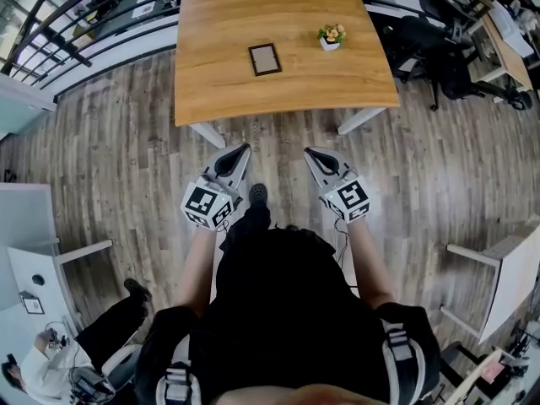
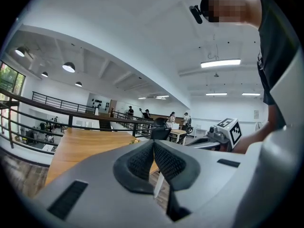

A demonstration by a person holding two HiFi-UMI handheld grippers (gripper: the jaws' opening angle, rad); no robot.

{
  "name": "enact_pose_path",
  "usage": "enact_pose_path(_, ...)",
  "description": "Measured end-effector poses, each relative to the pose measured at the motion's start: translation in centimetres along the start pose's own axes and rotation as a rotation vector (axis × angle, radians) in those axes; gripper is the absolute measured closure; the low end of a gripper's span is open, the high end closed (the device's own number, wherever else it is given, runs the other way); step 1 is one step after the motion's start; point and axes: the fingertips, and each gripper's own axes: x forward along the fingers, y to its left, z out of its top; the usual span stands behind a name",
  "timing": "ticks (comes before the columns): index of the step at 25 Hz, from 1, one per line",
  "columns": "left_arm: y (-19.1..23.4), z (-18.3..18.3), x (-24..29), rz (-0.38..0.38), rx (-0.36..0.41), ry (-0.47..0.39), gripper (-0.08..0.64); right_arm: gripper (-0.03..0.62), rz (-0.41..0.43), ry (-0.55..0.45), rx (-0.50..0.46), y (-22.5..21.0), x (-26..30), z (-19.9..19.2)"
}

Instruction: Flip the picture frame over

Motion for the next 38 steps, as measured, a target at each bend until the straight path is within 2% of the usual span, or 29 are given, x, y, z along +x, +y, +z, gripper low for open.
enact_pose_path(9,7.4,1.7,1.5,-0.031,-0.005,0.01,0.54,0.584,-0.032,0.029,-0.035,-1.7,6.8,2.7)
enact_pose_path(15,10.5,2.0,3.2,-0.074,-0.004,0.028,0.54,0.584,-0.042,0.077,-0.038,-2.1,10.0,2.2)
enact_pose_path(20,12.6,2.3,4.1,-0.104,0.023,0.054,0.54,0.584,-0.093,0.055,0.007,-3.8,11.4,2.8)
enact_pose_path(28,14.6,1.5,5.2,-0.084,0.006,0.093,0.54,0.584,-0.095,0.103,-0.014,-5.7,12.9,2.4)
enact_pose_path(32,15.7,0.7,6.7,-0.065,0.001,0.123,0.54,0.584,-0.088,0.094,0.03,-8.0,14.0,1.5)
enact_pose_path(38,18.7,1.3,11.4,-0.018,-0.018,0.128,0.54,0.584,-0.035,0.084,0.029,-12.6,17.6,2.0)
